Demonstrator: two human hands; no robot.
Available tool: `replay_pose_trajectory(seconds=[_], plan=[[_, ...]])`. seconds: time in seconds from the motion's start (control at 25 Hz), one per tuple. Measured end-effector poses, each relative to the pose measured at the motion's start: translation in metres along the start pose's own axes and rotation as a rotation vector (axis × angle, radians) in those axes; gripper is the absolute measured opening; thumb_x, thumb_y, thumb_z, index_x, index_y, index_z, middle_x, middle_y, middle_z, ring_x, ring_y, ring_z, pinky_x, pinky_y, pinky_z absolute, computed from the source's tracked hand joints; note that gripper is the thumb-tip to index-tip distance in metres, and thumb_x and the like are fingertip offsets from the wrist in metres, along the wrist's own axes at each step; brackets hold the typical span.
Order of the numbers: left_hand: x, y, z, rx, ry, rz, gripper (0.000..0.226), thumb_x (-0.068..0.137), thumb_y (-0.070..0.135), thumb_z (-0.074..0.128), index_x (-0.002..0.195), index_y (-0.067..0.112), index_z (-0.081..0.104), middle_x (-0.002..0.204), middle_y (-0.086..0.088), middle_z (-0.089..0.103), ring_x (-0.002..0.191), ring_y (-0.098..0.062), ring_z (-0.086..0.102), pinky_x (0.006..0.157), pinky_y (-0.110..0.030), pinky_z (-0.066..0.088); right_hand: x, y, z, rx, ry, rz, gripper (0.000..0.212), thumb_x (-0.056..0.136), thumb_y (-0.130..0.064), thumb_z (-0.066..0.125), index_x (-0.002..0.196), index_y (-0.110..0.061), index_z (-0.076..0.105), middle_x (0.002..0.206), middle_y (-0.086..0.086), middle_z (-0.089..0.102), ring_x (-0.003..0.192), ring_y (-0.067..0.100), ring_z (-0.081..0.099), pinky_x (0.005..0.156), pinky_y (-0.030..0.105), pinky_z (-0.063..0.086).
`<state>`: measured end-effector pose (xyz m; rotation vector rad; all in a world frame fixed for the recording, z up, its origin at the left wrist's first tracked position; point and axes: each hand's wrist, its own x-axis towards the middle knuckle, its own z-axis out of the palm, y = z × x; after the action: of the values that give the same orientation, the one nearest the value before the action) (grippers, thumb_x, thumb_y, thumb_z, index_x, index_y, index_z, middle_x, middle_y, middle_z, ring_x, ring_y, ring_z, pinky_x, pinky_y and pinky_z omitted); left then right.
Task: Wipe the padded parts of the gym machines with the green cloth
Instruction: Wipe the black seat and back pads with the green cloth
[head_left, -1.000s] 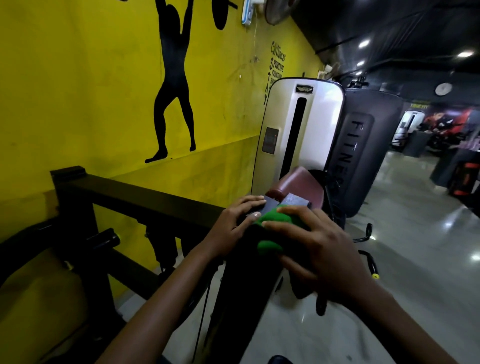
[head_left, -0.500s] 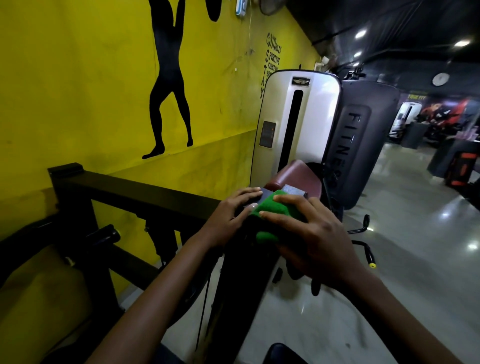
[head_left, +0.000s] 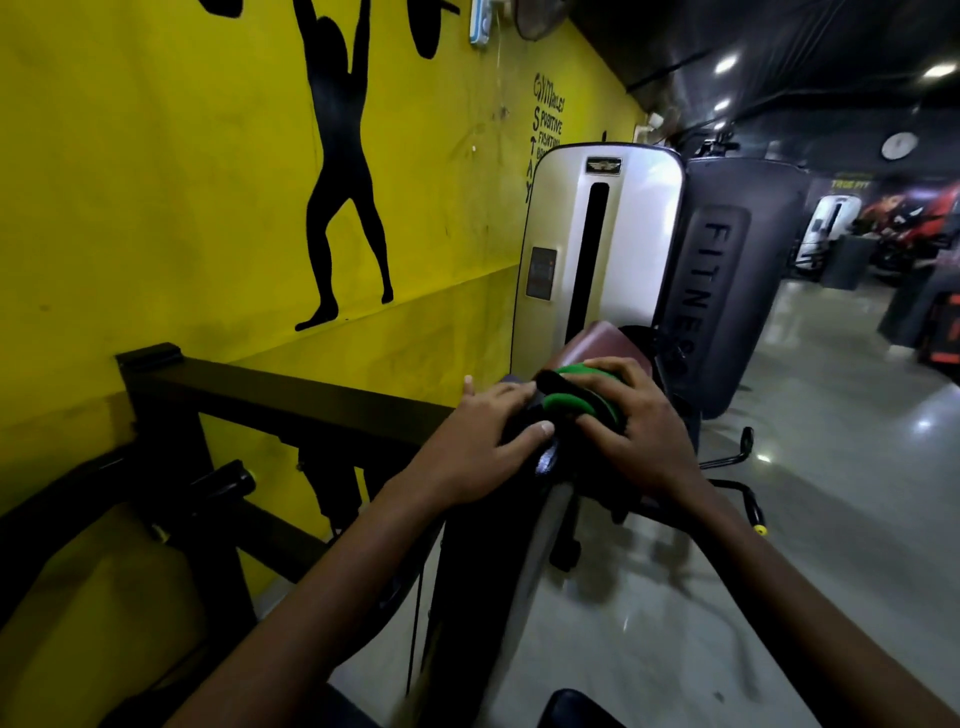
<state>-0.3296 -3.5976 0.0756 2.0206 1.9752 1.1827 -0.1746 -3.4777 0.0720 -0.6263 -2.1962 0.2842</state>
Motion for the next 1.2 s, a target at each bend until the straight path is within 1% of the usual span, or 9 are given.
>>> replay_pose_trajectory(seconds=[0.16, 0.32, 0.48, 0.6, 0.72, 0.8, 0.96, 1.08, 1.2], plan=[[-0.001, 0.011, 0.012, 0.184, -0.078, -0.008, 0.049, 0.103, 0.032, 0.033, 0.149, 0.017, 0.028, 0.157, 0.004, 0.022, 0.145, -0.008, 0.012, 0.11, -0.017, -0.007, 0.015, 0.026, 0.009, 0.092, 0.062, 0.209, 0.039, 0.085, -0.032, 0.064, 0.123, -0.032, 0.06, 0.126, -0.003, 0.048, 0.114, 0.02, 0.049, 0.093, 0.033, 0.042], [0.009, 0.017, 0.008, 0.336, -0.229, -0.031, 0.048, 0.105, 0.029, 0.026, 0.152, 0.022, 0.018, 0.159, 0.009, 0.01, 0.144, -0.001, 0.005, 0.115, -0.022, -0.002, 0.003, 0.044, 0.032, 0.446, 0.195, 0.421, 0.042, 0.091, -0.017, 0.061, 0.131, -0.016, 0.05, 0.13, 0.01, 0.044, 0.114, 0.019, 0.047, 0.095, 0.027, 0.037], [0.022, 0.022, 0.013, 0.412, -0.342, -0.104, 0.053, 0.092, 0.047, 0.015, 0.145, 0.041, 0.007, 0.152, 0.024, 0.001, 0.138, 0.008, -0.005, 0.118, -0.025, 0.003, -0.026, 0.064, 0.046, 0.689, 0.046, 0.716, 0.041, 0.095, -0.018, 0.055, 0.134, -0.013, 0.044, 0.127, 0.012, 0.042, 0.121, 0.027, 0.045, 0.083, 0.017, 0.03], [0.027, 0.03, 0.012, 0.43, -0.352, -0.185, 0.052, 0.087, 0.048, 0.014, 0.139, 0.047, 0.006, 0.148, 0.029, 0.0, 0.136, 0.011, -0.006, 0.117, -0.025, 0.002, -0.01, 0.072, 0.034, 0.744, 0.074, 0.604, 0.038, 0.094, -0.019, 0.056, 0.131, -0.015, 0.052, 0.12, 0.003, 0.044, 0.112, 0.013, 0.044, 0.082, 0.013, 0.028], [0.029, 0.045, 0.027, 0.491, -0.267, -0.256, 0.063, 0.087, 0.048, 0.016, 0.148, 0.035, 0.018, 0.155, 0.02, 0.01, 0.138, 0.008, 0.0, 0.115, -0.027, 0.0, 0.024, 0.09, 0.012, 0.714, 0.01, 0.402, 0.031, 0.091, -0.02, 0.059, 0.122, -0.018, 0.06, 0.107, -0.007, 0.05, 0.097, 0.006, 0.048, 0.071, 0.01, 0.033], [0.033, 0.055, 0.039, 0.563, -0.228, -0.283, 0.067, 0.087, 0.047, 0.015, 0.15, 0.027, 0.021, 0.158, 0.011, 0.013, 0.143, -0.001, 0.003, 0.116, -0.03, -0.002, 0.033, 0.104, 0.012, 0.739, -0.096, 0.453, 0.012, 0.091, -0.018, 0.057, 0.099, -0.022, 0.065, 0.088, -0.009, 0.056, 0.082, 0.008, 0.051, 0.064, 0.013, 0.035], [0.037, 0.064, 0.061, 0.827, -0.198, -0.308, 0.06, 0.096, 0.045, 0.014, 0.153, 0.025, 0.008, 0.16, 0.003, 0.007, 0.147, -0.014, 0.003, 0.118, -0.033, -0.001, 0.022, 0.129, 0.036, 0.761, -0.303, 0.596, 0.03, 0.092, -0.018, 0.05, 0.066, -0.027, 0.06, 0.093, 0.005, 0.061, 0.095, 0.021, 0.052, 0.077, 0.027, 0.034], [0.04, 0.059, 0.076, 1.02, -0.119, -0.25, 0.053, 0.103, 0.032, 0.019, 0.153, 0.015, 0.012, 0.159, -0.008, 0.017, 0.146, -0.024, 0.017, 0.118, -0.038, 0.015, 0.038, 0.127, 0.035, 0.854, -0.211, 0.557, 0.025, 0.089, -0.021, 0.055, 0.067, -0.028, 0.062, 0.08, -0.003, 0.062, 0.087, 0.018, 0.056, 0.074, 0.029, 0.039], [0.039, 0.051, 0.096, 1.168, 0.047, -0.188, 0.055, 0.091, 0.025, 0.036, 0.138, -0.001, 0.045, 0.137, -0.024, 0.049, 0.124, -0.038, 0.051, 0.1, -0.05, 0.044, 0.044, 0.128, 0.038, 0.976, -0.138, 0.513, 0.018, 0.086, -0.022, 0.057, 0.071, -0.029, 0.063, 0.072, -0.01, 0.061, 0.073, 0.005, 0.057, 0.066, 0.02, 0.043]])
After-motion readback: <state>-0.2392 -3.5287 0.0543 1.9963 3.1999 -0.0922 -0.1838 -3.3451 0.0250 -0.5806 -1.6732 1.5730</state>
